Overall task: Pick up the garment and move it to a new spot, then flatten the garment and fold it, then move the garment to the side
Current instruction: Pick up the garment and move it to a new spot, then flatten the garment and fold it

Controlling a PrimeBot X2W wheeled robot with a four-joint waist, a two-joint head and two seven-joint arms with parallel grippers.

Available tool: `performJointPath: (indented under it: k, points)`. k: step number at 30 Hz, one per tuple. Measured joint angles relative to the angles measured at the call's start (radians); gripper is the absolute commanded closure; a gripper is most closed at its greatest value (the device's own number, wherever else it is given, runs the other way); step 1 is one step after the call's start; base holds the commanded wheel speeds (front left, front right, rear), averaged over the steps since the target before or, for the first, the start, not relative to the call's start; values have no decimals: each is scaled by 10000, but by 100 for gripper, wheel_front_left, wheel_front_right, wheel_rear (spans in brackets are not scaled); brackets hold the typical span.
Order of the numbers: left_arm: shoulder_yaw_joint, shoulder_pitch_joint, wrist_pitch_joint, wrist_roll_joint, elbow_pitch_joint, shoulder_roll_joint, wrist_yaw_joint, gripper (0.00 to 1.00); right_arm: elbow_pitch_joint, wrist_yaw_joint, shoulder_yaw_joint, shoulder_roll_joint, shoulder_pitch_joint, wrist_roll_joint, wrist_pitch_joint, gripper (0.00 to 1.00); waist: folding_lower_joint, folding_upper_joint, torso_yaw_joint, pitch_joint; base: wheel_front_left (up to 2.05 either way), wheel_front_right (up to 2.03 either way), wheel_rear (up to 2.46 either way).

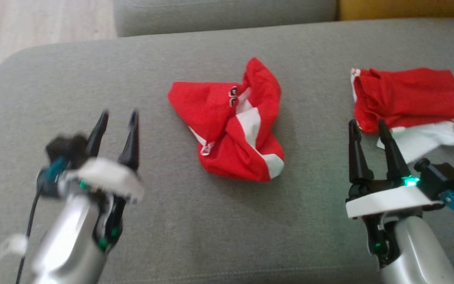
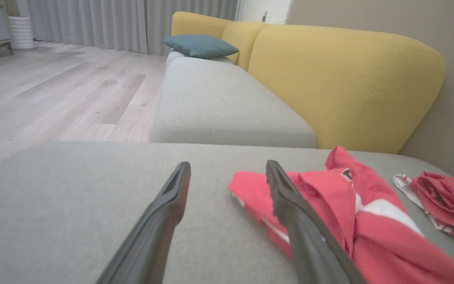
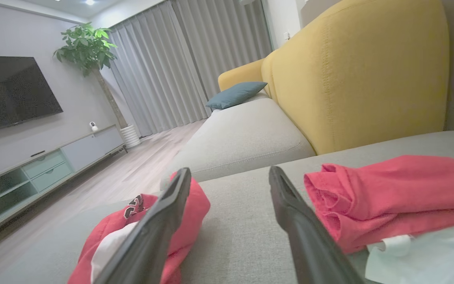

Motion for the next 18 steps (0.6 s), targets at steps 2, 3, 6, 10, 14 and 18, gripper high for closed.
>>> performJointPath:
  k: [2, 3, 6, 10, 14, 18]
  points:
    - [328, 740, 2, 0, -477, 119, 98, 0, 59, 0, 105, 2, 28, -13, 6, 0, 0, 0, 161, -96, 0, 0, 0]
    - [518, 1074, 2, 0, -767, 130, 121, 0, 77, 0, 148, 0, 69, -13, 42, 0, 0, 0, 238, -137, 0, 0, 0]
    - [1074, 1880, 2, 12, -1507, 77, 186, 0, 151, 0, 221, 2, 296, -13, 92, 0, 0, 0, 444, -222, 0, 0, 0]
    - [1461, 2574, 0, 217, -1998, -288, 167, 0, 232, 0, 215, 2, 421, -31, 173, 0, 0, 0, 644, -287, 0, 0, 0]
    - [1592, 2689, 0, 522, -2086, -545, 27, 0, 217, 0, 257, 2, 399, -232, 324, 0, 0, 0, 823, -287, 0, 0, 0]
    - [1611, 2678, 0, 736, -2010, -765, -196, 0, 92, 0, 865, -4, 282, -606, 798, 0, 0, 0, 1056, -234, 0, 0, 0]
